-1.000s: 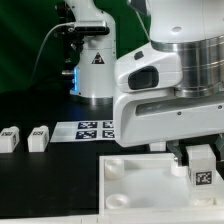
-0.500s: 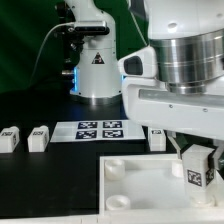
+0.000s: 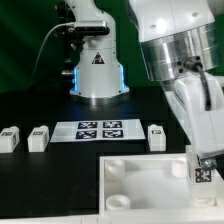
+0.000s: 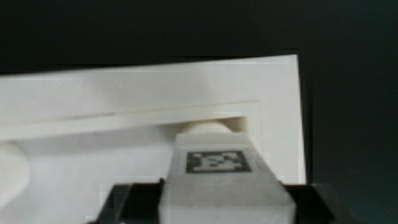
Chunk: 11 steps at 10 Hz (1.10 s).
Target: Assemble one leg
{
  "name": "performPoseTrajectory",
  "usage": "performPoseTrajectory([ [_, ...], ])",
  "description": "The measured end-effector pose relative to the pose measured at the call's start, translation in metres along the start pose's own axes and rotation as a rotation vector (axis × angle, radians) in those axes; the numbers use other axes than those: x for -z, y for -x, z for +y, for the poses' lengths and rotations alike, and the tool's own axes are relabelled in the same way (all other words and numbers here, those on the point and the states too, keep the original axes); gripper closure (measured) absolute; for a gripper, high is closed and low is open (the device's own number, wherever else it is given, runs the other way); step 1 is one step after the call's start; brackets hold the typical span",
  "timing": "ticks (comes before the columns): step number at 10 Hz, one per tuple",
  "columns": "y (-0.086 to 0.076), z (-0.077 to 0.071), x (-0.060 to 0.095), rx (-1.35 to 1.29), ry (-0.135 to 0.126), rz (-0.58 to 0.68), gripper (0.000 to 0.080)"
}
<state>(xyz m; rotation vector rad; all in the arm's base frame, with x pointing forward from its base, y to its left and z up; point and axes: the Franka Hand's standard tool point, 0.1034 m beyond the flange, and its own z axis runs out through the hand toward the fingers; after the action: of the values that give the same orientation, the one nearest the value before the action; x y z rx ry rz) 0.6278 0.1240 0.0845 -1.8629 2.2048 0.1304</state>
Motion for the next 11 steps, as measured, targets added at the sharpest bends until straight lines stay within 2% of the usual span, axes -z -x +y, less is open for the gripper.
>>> performPoseTrajectory([
  [1,-0.001,0.001,-0.001,0.027,0.001,0.001,0.0506],
  [2,0.000,0.001,-0.001,0.028,0.002,0.000,0.0436],
  [3,0.000,0.001,-0.001,0.034,0.002,0.000,0.0300],
  [4,-0.001,0.002,-0.001,0.122,0.005,0.001,0.0300],
  [5,-0.005,0.004,-0.004,0.235,0.023,0.000,0.0187],
  [6,-0.011,0.006,-0.007,0.340,0.044,-0.003,0.0155],
  [7,-0.011,0.008,-0.007,0.529,0.080,0.003,0.0155],
  [8,-0.008,0.008,-0.005,0.684,0.097,0.006,0.0151],
  [11,-0.010,0.008,-0.006,0.941,0.098,-0.004,0.0150],
])
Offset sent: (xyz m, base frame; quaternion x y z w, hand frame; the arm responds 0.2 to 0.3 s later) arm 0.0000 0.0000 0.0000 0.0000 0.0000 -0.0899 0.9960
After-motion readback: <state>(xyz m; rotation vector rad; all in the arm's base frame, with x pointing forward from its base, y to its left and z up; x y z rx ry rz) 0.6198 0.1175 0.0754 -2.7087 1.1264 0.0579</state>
